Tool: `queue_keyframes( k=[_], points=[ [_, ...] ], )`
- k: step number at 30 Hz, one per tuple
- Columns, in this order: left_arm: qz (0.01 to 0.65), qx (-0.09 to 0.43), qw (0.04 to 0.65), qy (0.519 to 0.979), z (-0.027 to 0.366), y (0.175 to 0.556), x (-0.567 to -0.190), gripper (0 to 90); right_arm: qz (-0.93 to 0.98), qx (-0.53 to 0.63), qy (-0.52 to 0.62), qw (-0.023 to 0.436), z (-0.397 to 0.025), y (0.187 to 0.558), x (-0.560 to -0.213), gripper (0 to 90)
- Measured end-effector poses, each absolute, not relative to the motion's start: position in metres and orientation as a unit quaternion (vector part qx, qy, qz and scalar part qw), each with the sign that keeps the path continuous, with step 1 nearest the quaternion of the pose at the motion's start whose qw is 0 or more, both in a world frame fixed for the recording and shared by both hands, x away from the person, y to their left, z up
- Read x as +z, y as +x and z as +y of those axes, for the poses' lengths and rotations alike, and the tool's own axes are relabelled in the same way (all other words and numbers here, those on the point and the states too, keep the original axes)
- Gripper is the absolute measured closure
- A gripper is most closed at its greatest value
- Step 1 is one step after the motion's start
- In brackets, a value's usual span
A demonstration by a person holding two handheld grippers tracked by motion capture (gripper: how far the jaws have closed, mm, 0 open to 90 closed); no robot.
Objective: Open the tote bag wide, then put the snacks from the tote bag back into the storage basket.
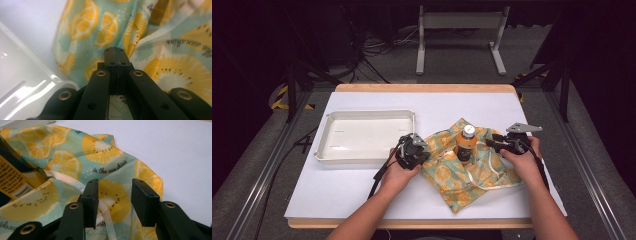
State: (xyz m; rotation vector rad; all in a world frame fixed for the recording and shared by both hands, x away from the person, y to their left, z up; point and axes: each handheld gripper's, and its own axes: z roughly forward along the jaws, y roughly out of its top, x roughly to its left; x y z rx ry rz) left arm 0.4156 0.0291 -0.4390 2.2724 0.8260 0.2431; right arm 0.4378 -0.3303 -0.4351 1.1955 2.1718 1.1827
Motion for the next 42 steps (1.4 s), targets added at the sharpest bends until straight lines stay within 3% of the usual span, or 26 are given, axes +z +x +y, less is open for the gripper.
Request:
queue_keyframes(
  k=[8, 15, 19, 32, 42],
  points=[
    [0.315, 0.093, 0.377, 0.866, 0.035, 0.414, -0.433, 86.9, 0.773, 0.425, 0.427, 0.197, -0.330, 0.436, -0.434, 57.2],
    [0.301, 0.097, 0.439, 0.841, 0.048, 0.410, -0.417, 62.7, 0.761, 0.448, 0.421, 0.208, -0.332, 0.431, -0.424, 55.1],
    [0.288, 0.093, 0.467, 0.831, 0.054, 0.408, -0.409, 54.2, 0.750, 0.469, 0.410, 0.222, -0.333, 0.427, -0.415, 53.1],
    [0.234, 0.077, 0.534, 0.809, 0.058, 0.403, -0.381, 40.4, 0.721, 0.534, 0.376, 0.231, -0.341, 0.412, -0.385, 49.5],
    [0.195, 0.041, 0.562, 0.802, 0.042, 0.409, -0.359, 30.0, 0.725, 0.550, 0.359, 0.209, -0.347, 0.404, -0.374, 45.3]
  ],
)
